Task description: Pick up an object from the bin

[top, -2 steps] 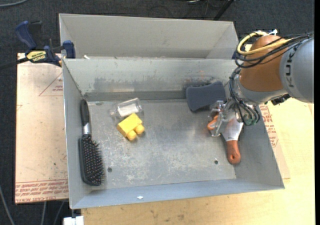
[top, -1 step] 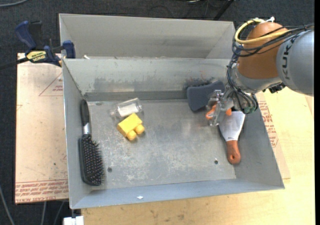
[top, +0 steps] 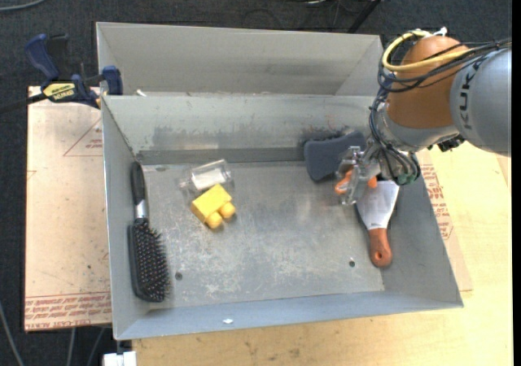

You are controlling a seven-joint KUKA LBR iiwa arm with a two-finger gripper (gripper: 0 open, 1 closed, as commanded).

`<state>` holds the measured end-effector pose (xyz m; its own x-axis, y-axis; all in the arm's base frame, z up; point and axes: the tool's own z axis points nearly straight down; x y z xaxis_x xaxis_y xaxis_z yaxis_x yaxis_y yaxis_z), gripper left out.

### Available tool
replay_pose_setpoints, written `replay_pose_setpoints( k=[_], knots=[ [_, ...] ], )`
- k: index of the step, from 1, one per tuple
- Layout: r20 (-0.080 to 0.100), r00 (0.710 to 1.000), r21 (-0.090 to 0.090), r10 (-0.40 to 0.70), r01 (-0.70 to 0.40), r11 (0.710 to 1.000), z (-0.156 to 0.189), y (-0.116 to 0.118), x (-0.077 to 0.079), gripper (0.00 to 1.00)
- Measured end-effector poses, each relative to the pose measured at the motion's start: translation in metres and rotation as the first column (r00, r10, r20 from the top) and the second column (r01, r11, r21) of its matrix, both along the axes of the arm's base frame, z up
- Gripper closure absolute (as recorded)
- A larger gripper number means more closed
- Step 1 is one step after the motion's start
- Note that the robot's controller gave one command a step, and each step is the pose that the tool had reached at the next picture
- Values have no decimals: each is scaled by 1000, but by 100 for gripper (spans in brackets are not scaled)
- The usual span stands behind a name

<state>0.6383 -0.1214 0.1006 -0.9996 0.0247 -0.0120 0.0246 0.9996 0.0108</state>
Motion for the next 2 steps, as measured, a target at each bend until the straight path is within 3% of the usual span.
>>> replay_pose_setpoints(
  k=[1,2],
  knots=[
    [1,1000,0,27,-27,1000,8,-3,1,100],
    [5,997,-1,81,-81,997,49,-16,9,100]
  ],
)
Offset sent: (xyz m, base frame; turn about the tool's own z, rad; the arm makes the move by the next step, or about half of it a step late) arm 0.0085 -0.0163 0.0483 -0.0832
